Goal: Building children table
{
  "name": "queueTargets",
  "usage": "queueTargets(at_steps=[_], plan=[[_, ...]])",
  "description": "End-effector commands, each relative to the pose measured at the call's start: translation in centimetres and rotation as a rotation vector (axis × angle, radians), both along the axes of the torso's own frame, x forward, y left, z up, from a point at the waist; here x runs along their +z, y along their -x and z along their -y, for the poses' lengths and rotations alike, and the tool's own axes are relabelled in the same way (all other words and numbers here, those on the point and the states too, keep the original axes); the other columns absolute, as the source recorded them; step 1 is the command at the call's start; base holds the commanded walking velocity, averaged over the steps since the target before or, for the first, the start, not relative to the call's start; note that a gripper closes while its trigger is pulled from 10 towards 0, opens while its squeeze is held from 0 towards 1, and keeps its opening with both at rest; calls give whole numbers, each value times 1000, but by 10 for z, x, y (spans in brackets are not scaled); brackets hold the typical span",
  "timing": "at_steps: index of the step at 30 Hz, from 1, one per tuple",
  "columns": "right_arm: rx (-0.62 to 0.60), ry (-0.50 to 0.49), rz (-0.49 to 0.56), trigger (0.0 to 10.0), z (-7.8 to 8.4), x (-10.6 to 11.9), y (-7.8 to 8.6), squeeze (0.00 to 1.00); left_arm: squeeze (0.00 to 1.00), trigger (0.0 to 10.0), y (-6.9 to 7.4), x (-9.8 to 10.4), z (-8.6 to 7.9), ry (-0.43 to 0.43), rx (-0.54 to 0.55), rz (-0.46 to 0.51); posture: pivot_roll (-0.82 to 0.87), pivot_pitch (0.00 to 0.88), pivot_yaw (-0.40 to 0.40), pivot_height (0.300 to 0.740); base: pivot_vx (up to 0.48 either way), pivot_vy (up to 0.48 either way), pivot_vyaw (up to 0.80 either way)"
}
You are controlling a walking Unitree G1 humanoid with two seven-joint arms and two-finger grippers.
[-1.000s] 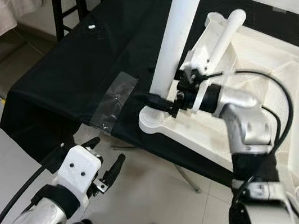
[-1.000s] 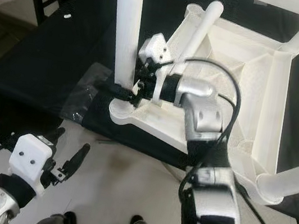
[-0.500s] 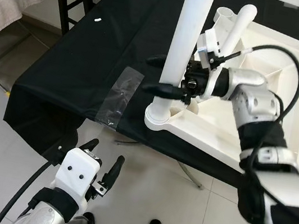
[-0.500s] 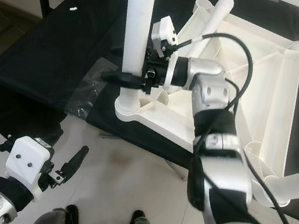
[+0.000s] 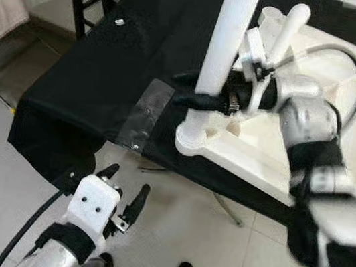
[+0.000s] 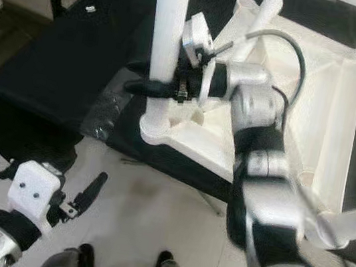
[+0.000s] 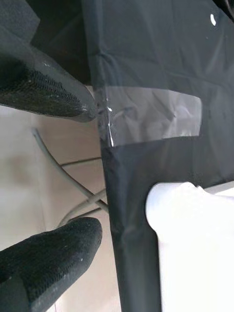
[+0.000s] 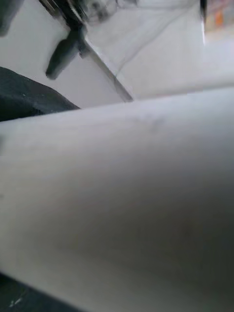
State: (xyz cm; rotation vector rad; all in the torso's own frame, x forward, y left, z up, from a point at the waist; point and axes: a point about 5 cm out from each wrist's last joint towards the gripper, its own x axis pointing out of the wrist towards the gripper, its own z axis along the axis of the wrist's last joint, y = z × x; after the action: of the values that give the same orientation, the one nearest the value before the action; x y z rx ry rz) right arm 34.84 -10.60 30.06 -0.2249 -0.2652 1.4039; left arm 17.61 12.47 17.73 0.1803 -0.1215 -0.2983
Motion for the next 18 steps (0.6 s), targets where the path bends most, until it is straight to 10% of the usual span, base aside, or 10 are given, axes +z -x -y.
queueTargets(at_steps=[1, 4, 14, 16, 18], plan=[[-52, 7, -102, 0, -6, -23, 3, 0, 0, 10000, 2, -4, 1, 1, -3, -25, 62, 321, -77, 740, 0, 0, 0], [-860, -128, -392, 0, -64, -116, 62, 0, 0, 10000, -1, -4, -1, 0, -11, -22, 43, 320, -45, 740, 0, 0, 0], [-889, -202, -270, 0, -82, -89, 47, 0, 0, 10000, -9, -8, 0, -1, -35, -24, 40, 265, -42, 740, 0, 0, 0], [-858, -196, -273, 10000, -81, -82, 47, 0, 0, 10000, -9, -8, -1, -5, -25, -22, 54, 261, -48, 740, 0, 0, 0], [-828, -189, -273, 10000, -82, -80, 47, 0, 0, 10000, -8, -8, -1, -7, -22, -21, 54, 261, -48, 740, 0, 0, 0]])
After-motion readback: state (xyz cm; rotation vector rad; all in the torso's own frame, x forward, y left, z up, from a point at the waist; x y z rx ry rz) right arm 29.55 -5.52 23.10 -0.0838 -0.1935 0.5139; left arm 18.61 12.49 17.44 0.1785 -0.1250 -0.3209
